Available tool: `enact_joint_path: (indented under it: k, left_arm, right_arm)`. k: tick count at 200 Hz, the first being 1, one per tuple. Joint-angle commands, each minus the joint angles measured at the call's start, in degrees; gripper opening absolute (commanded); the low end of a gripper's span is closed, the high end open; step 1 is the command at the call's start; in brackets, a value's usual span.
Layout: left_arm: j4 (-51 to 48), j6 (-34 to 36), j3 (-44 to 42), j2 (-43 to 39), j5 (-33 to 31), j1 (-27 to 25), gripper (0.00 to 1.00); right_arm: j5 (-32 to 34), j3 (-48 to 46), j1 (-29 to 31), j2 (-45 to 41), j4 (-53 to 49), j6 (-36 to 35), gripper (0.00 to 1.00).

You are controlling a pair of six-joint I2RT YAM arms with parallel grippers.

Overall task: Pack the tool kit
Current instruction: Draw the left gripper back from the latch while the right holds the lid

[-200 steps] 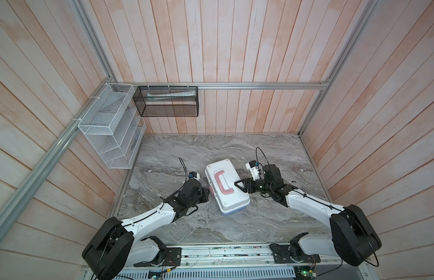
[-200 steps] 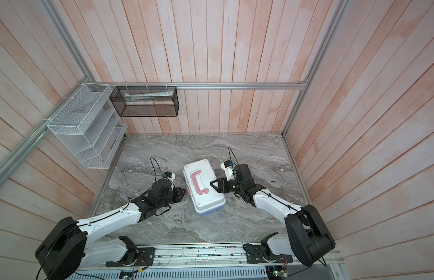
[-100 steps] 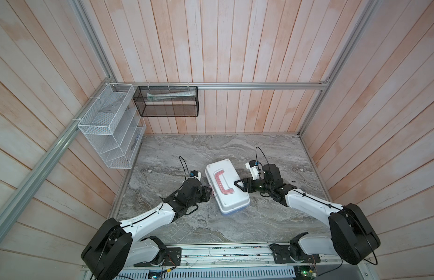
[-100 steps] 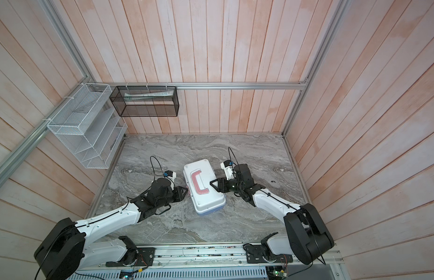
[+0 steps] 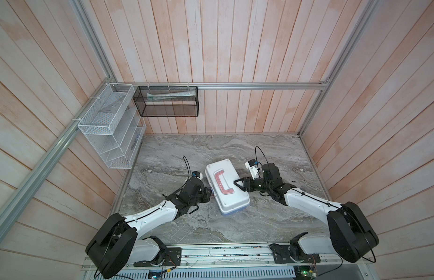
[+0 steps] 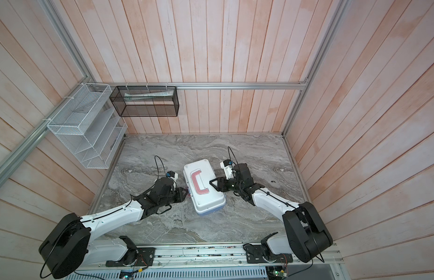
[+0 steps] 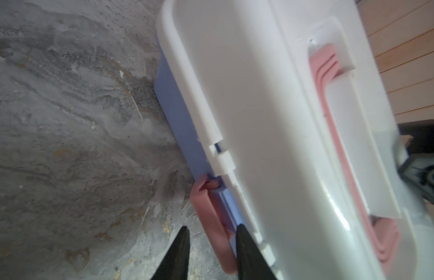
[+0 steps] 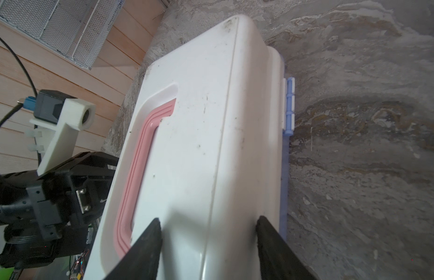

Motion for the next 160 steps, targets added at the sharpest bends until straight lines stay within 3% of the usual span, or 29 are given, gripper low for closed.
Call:
enact_joint_path:
  k: [1, 48, 75, 93, 109, 142, 160]
  left_arm:
    - [-4.72, -0.74, -3.07, -1.93, -2.88, -0.22, 0.34]
    - [-8.62, -3.07, -6.82, -4.05, -8.16, -0.21, 0.35]
    - [-8.09, -2.32, -5.6, -2.99, -10.52, -1.66, 0.54]
    - [-9.05, -1.49, -5.42, -7.19, -15.98, -6.27, 0.72]
    - [-9.62, 0.23, -5.82, -11.89, -18.96, -9.23, 0.8]
    - [-10.68, 1.29, -6.13, -17.47, -23.92, -10.24, 0.85]
    - [-7.71, 3.44, -5.54, -15.99, -24.0, -10.19, 0.81]
  right_arm:
    - [1.84, -0.98, 0.3, 3.0, -8.67, -2.27, 0.59]
    - [1.78, -0.46, 0.29, 2.98, -8.92, -2.18, 0.59]
    - [1.61, -0.23, 0.28, 3.05, -9.41, -2.18, 0.59]
    - [1.75, -0.13, 0.29, 2.76, -9.74, -2.14, 0.59]
    - [1.64, -0.19, 0.3, 2.47, -9.4, -1.79, 0.59]
    - [1.5, 0.39, 0.28, 3.07, -9.4, -1.72, 0.59]
    - [1.41, 0.53, 0.31, 3.09, -9.29, -1.66, 0.59]
